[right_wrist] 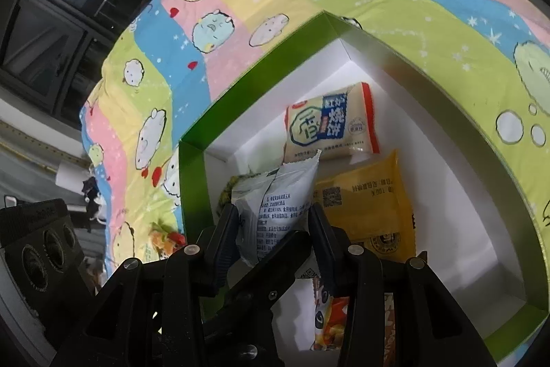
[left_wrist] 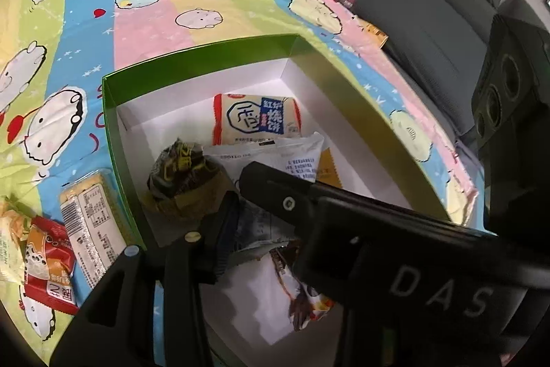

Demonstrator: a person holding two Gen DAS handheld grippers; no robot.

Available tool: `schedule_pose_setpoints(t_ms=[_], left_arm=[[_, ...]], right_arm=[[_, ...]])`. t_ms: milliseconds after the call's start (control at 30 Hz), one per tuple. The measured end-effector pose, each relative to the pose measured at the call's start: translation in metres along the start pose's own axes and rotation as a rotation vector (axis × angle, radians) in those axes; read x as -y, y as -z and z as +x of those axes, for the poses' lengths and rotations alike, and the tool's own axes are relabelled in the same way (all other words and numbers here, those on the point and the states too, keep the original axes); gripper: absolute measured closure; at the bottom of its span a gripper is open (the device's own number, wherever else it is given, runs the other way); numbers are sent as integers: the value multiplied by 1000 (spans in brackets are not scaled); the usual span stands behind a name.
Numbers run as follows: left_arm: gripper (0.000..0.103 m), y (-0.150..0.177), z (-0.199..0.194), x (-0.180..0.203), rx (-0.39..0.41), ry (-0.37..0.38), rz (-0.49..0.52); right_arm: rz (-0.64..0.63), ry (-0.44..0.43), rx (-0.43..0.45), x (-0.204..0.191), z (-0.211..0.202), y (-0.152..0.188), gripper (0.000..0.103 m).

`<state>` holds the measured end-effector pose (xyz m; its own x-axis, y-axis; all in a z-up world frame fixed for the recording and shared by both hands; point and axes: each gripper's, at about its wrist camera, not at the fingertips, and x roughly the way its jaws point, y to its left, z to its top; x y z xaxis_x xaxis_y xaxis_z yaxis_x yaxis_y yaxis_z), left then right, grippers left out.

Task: Organize snacks
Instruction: 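Carry the white wrapper packet into the green box and release it, then move the right gripper back to the green-yellow packet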

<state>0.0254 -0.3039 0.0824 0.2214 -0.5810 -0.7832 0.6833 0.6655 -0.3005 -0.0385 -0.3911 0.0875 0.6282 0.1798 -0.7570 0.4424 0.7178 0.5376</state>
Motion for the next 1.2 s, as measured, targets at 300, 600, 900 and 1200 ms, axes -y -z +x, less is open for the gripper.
schedule_pose_setpoints(t_ms=[300,600,900,1200], left_arm=[[35,11,-17,6,-16,55,-14],[9,35,-116,-31,166,-19,-95],[1,87,-193,-125,287,-214,-321],[1,134,-189,-194,251,-286,-489]], right_arm=[[-35,146,76,2,-31,11,50],[-80,147,160,-22,-76,31,34],[-180,89,170,-77,-84,50,26],[-241,18,-18,-135,10,76,28]])
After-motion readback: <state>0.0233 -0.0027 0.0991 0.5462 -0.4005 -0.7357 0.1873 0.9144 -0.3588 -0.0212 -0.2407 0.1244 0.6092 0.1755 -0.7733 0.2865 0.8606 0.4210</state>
